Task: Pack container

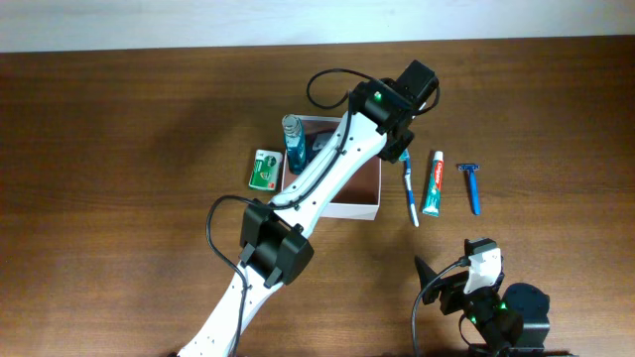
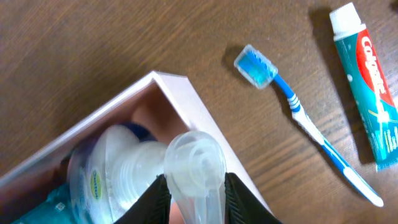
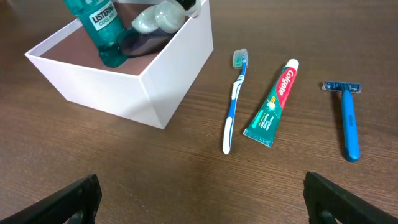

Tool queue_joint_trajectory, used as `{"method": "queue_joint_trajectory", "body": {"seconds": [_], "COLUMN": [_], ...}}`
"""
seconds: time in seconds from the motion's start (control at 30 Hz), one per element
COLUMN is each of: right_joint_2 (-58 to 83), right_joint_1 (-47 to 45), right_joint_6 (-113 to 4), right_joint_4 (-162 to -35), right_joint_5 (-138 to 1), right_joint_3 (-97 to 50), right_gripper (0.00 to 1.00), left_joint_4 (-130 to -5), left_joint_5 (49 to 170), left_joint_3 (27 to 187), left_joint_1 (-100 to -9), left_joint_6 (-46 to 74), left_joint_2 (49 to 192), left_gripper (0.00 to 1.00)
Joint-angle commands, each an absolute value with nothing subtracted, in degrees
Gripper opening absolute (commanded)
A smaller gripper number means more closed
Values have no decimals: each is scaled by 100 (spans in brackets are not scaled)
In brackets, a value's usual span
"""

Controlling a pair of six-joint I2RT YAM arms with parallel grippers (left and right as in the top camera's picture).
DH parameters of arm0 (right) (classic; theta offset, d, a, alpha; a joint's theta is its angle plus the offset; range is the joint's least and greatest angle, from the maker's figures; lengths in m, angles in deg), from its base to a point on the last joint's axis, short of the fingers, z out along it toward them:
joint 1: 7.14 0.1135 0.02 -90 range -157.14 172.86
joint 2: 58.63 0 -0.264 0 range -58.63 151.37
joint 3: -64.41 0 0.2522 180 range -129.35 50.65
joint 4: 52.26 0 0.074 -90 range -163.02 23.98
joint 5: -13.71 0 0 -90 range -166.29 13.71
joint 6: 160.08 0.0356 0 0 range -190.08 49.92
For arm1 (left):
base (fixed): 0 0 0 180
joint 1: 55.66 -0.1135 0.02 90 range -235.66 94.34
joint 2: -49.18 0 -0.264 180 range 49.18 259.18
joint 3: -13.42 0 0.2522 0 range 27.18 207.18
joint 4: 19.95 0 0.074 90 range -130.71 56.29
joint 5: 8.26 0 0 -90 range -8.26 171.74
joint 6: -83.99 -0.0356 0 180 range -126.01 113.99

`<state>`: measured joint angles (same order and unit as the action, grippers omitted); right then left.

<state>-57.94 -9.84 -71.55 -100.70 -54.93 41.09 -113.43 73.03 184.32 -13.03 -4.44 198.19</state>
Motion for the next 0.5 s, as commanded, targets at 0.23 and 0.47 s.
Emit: {"method": "queue_joint_trajectory", "body": {"seconds": [0.23,0.47], "right_joint_2": [-5842,-5842], "right_joint_1": [-1017,-1017], "right_joint_6": [-7107,-7107], "right_joint_4": [-10090,-10087], "right_joint_5": [-5425,-5425], "right_joint_3": [4135,4135], "right_gripper": [99,99], "left_joint_4": [-11748,-11822], "left_joint_5": [6837,6625], "left_joint_3": [18437,18439], "left_joint_1": [-1382,-1386], "left_joint_6": [-409,-390], "left_joint_2": [19539,19472], "left_gripper": [27,23]}}
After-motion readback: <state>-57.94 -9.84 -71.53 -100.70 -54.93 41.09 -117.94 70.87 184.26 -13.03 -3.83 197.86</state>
